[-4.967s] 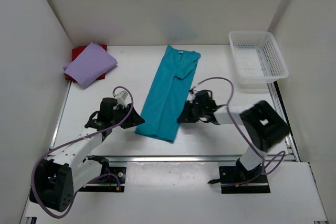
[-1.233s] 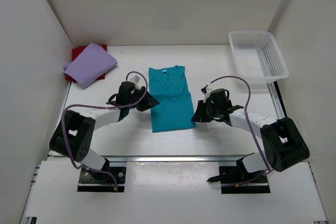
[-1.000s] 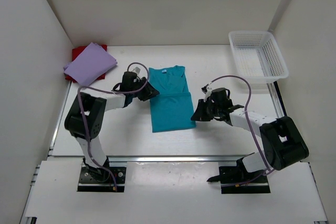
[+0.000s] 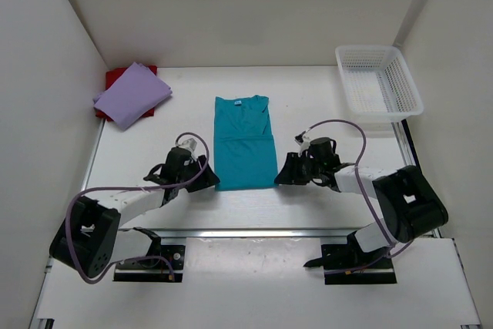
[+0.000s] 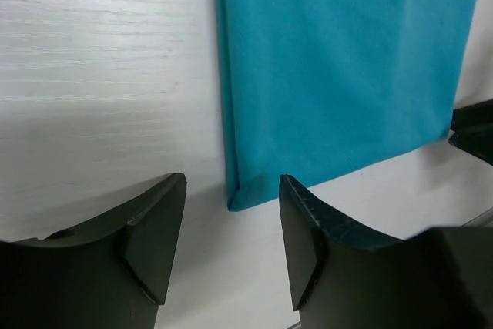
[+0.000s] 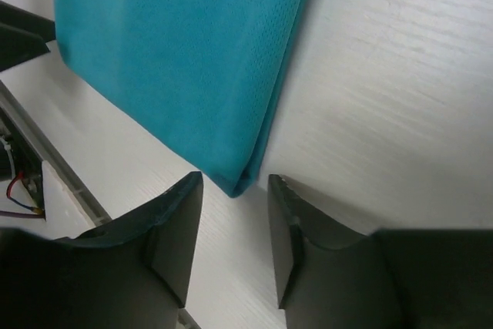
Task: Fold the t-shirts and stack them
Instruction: Grab one side of the 2/3 rectangular tshirt with both arms
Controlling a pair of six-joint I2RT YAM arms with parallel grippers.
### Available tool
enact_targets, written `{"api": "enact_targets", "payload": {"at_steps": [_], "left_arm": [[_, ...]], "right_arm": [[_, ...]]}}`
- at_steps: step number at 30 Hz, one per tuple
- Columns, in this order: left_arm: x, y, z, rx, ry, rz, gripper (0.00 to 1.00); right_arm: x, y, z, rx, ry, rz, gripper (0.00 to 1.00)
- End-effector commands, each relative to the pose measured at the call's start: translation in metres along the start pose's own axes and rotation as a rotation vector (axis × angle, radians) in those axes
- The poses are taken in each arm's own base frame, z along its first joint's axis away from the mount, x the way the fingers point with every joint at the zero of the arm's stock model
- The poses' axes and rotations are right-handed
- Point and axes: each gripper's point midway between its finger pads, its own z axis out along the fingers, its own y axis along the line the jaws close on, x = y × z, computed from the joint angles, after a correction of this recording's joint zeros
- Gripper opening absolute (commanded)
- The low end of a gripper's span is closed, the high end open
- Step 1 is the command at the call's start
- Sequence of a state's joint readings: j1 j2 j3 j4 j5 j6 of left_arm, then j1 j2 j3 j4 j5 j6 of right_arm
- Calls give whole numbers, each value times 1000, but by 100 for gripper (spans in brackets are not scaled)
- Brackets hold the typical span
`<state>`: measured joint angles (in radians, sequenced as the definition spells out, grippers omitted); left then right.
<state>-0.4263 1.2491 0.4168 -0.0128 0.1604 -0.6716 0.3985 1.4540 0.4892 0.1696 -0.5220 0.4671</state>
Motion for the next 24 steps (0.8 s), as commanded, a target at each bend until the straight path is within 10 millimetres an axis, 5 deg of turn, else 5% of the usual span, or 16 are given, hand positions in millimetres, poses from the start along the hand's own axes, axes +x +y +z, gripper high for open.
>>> {"api": "enact_targets", "payload": {"at_steps": [1,9,17,24], "left_arm": [[39,24,-1,-69,87,23,63],[57,21,7,-50,138,27,45],[65,14,0,-5,162,0,0],[75,12,-32,27,162,-3,0]], "right_arm": [[-1,2,12,-27,9,-1,37],[-1,4,20,-27,21,14,22],[-1,14,14,-34,0,-5,0],[39,32,-8,-11,14,-28,0]]}}
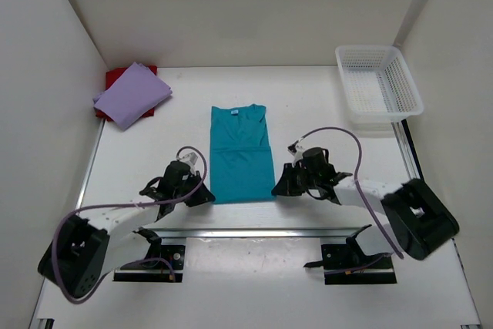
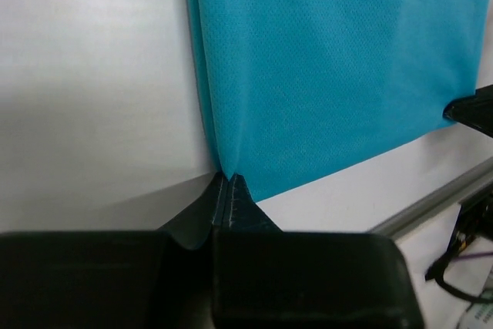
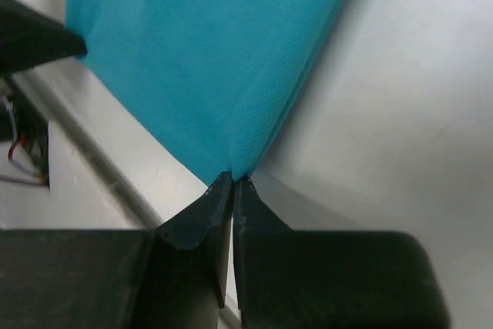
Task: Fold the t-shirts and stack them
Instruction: Grab one side of the 2/3 rectangular tshirt with both arms, then fold the long partially folded tshirt into a neat square
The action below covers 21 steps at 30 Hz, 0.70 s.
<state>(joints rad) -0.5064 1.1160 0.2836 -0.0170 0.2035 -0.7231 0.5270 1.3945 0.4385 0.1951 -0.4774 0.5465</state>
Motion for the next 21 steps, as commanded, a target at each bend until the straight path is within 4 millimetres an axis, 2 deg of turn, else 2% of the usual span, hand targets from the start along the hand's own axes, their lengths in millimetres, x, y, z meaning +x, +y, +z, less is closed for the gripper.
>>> {"api": "enact_targets", "payload": {"at_steps": [1,2,3,4,5,7,8,10,11,13,14,15,16,17,18,19,20,21], "left_arm": [[35,16,-20,-48,114,-22,0],[41,15,-29,-37,127,-24,0],[39,8,-35,-6,109,-18,0],[45,9,-42,-17,134,-19,0],[42,2,-51,1,122,-21,0],[16,-24,-70,70,45,-19,0],[9,-30,-73,86,30,-16,0],[-21,-51,-81,138,-7,-22,0],[-32,-55,-81,145,-31,-3,0],[-67,-74,-74,169,-67,-1,0],[-90,-79,-66,138,-116,7,0],[-105,-88,-64,159,-147,19,0],[-125,-92,-58,159,-149,1,0],[-142,-100,-46,158,-161,1,0],[-160,-99,-43,141,-196,6,0],[-178,-101,-30,108,-205,12,0],[-198,-94,-16,70,-214,-9,0],[-219,-100,-14,76,-243,-7,0]], "right_arm": [[22,12,-12,15,-2,-17,0],[35,15,-17,29,12,-14,0],[41,21,-24,37,21,-6,1],[46,30,-30,30,18,-27,0],[49,40,-33,23,20,-26,0],[39,58,-45,-12,-12,-37,0],[24,62,-50,-14,-44,-44,0],[-12,77,-60,-41,-114,-102,0],[-27,68,-62,-24,-136,-75,0],[-69,77,-66,-48,-180,-113,0],[-93,72,-65,-37,-208,-135,0],[-107,61,-67,-19,-221,-104,0],[-122,67,-61,-53,-210,-116,0],[-142,58,-57,-46,-215,-100,1],[-156,54,-58,-36,-243,-98,0],[-176,45,-56,-31,-251,-83,0],[-190,46,-51,-54,-236,-81,0],[-198,30,-44,-44,-228,-48,0]]}}
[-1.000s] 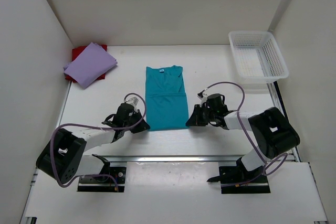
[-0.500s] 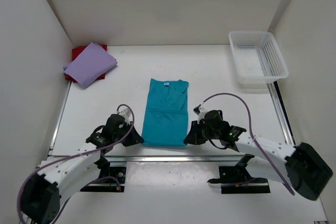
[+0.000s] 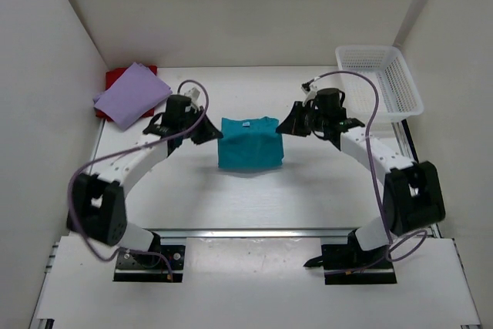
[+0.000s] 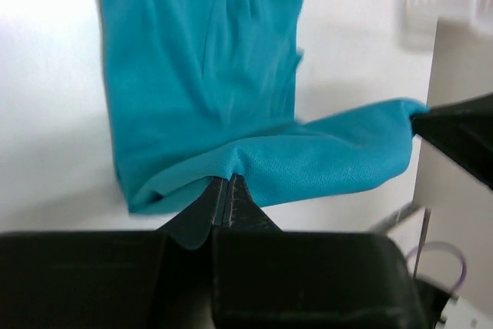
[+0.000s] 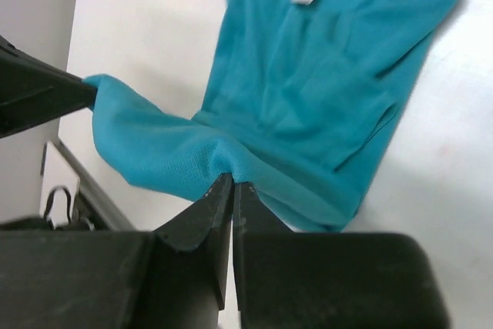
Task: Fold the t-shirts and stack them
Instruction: Fold the long partially folded tshirt into a neat square
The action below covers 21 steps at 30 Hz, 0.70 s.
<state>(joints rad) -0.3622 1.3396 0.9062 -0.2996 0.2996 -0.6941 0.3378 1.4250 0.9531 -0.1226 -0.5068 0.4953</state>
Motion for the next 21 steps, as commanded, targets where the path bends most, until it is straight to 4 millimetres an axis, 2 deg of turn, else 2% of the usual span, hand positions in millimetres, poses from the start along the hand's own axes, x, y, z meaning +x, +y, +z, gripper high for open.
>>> {"api": "enact_targets", "payload": {"at_steps": [1,2,3,4,6,7,8,9,12,13,14,16,17,18,20,21], "left_arm": [[-65,8,34,-44,-106,-2,0],[-76,15,49,-56,-107,-24,0],[-96,14,49,-51,-152,-44,0],[-101,26,64,-72,-147,-74,0],[-126,38,84,-96,-174,-103,0],[-131,42,88,-105,-169,-115,0],[-139,43,103,-111,-164,-109,1],[-145,45,115,-119,-155,-118,7],[-160,53,133,-80,-152,-170,31],[-170,52,130,-64,-180,-196,40],[-180,46,131,-23,-211,-203,42],[-191,28,120,41,-259,-202,53],[-197,26,115,47,-277,-205,55],[-197,15,109,66,-286,-190,57],[-195,-5,101,100,-303,-147,54],[-186,-16,100,105,-295,-131,53]], "right_arm": [[-45,-14,14,-41,-29,-15,0],[-54,-20,24,-55,-13,2,0],[-51,-41,35,-39,25,50,0],[-72,-40,38,-48,1,39,1],[-91,-60,63,-25,25,61,0],[-97,-65,68,-32,28,62,0],[-105,-72,80,-47,39,75,0],[-114,-79,93,-50,40,80,0],[-137,-89,112,-57,30,90,4],[-138,-93,114,-50,35,107,8],[-150,-90,119,-49,13,100,8],[-165,-90,118,-31,-15,90,13],[-170,-89,116,-20,-25,80,23],[-172,-87,113,0,-25,62,32],[-172,-77,108,38,-22,14,38],[-169,-79,102,85,-24,-13,40]]}}
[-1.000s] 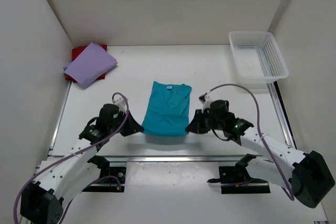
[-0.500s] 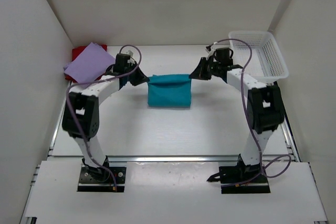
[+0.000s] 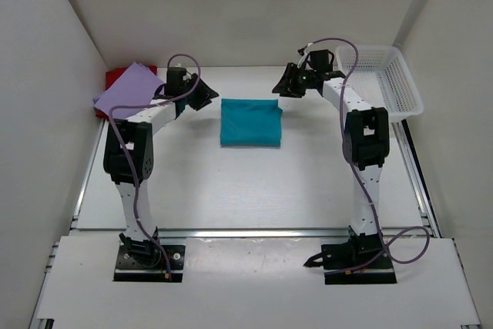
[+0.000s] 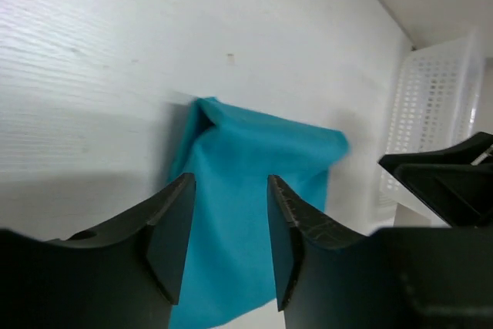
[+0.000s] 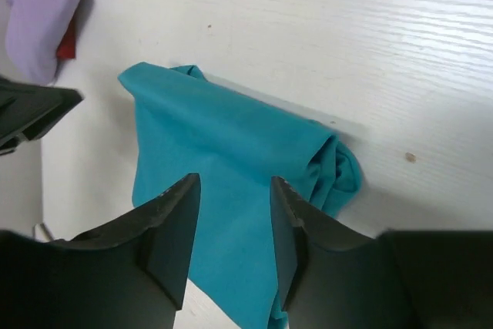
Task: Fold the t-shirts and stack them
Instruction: Fold the long partially folded tshirt into a neat square
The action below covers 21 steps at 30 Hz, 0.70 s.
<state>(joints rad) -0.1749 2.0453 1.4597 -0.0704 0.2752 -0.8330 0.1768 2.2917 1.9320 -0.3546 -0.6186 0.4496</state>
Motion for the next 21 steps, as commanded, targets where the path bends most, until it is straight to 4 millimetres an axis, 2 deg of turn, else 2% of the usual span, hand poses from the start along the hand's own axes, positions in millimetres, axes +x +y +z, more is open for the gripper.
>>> {"api": "enact_targets", "payload": {"at_steps": [1,2,3,4,6,7,11,13,14,15,16,17,19,21], "left_arm": [[7,-82,-39,182,-56,100,52],[23,-91,-40,204,-35,125,52],[38,-88,-43,209,-14,138,51],[58,-82,-38,199,7,145,50],[92,-59,-31,153,46,154,50],[101,-51,-27,137,63,149,49],[144,6,-16,34,165,120,45],[160,22,-19,24,193,106,44],[171,35,-24,1,213,100,44],[179,44,-31,-2,227,89,43],[183,44,-34,9,222,79,43],[199,51,-44,12,248,75,43],[216,55,-65,30,278,75,43],[230,50,-84,62,302,89,44]], "right_arm": [[-12,26,-32,95,-59,-109,41],[-23,41,-45,109,-125,-156,40],[6,36,-37,117,-84,-144,36],[22,43,-40,91,-91,-146,27],[50,37,-37,59,-79,-127,18],[61,41,-33,31,-57,-120,13],[116,21,-9,35,78,-97,0],[138,0,-5,69,105,-59,0],[152,2,-5,43,116,-52,0],[168,-6,-9,54,136,-15,0],[173,-10,-8,57,130,-18,0],[187,-12,-12,53,148,-21,0],[226,-14,-27,59,195,-18,0],[242,-5,-40,47,202,-35,0]]}}
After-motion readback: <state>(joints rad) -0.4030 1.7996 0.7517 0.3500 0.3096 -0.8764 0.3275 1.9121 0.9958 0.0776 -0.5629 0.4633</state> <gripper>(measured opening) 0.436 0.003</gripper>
